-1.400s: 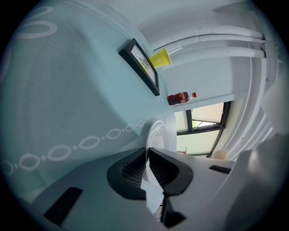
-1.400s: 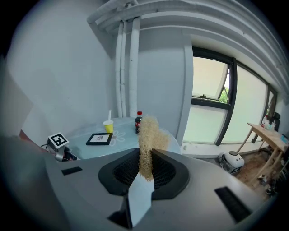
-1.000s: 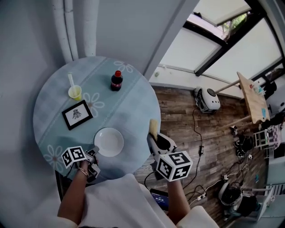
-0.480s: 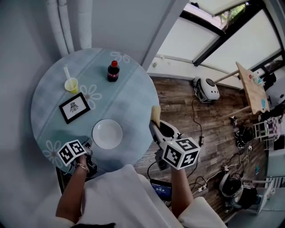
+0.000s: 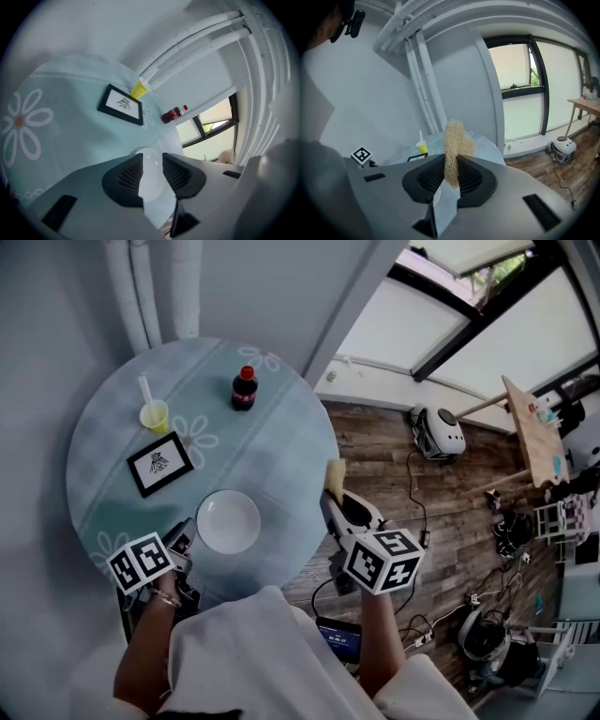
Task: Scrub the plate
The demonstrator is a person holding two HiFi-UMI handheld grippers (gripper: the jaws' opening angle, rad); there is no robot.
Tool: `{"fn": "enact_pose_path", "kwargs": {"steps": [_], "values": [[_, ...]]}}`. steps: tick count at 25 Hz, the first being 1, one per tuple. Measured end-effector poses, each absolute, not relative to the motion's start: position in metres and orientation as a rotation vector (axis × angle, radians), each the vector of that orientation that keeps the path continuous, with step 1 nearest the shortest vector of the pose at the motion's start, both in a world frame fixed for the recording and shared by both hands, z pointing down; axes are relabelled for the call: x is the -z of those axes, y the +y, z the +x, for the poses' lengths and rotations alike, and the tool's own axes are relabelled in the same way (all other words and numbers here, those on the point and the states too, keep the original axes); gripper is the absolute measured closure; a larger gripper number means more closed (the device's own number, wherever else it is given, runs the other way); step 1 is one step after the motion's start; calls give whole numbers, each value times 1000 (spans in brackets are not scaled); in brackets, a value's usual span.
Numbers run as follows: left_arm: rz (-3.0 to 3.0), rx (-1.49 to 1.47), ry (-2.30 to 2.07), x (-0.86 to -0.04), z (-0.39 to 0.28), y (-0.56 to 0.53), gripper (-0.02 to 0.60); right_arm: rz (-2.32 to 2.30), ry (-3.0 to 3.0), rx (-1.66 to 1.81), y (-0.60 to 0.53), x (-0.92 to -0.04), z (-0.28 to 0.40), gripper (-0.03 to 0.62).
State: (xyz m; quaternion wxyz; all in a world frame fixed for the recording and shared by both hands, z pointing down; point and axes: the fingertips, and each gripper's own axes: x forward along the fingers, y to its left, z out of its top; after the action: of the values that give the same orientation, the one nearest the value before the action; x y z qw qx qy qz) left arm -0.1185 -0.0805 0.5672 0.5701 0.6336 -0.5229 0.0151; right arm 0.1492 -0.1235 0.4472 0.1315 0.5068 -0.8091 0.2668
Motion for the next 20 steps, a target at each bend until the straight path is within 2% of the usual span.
{"fn": "enact_pose_path", "kwargs": {"steps": [6,13,20], "values": [[1733,-41,-1287,-507,-111,-98,563,1493,-2313,-755,-131,-451,153,526],[1932,-17,-1270,-463,-102,-88,572,1460,-2213,-659,-149,-477,150,526],[1938,-3,-1315,-451,-120,-58,574,1389,-2120,-576,-163,-509,143,526]]}}
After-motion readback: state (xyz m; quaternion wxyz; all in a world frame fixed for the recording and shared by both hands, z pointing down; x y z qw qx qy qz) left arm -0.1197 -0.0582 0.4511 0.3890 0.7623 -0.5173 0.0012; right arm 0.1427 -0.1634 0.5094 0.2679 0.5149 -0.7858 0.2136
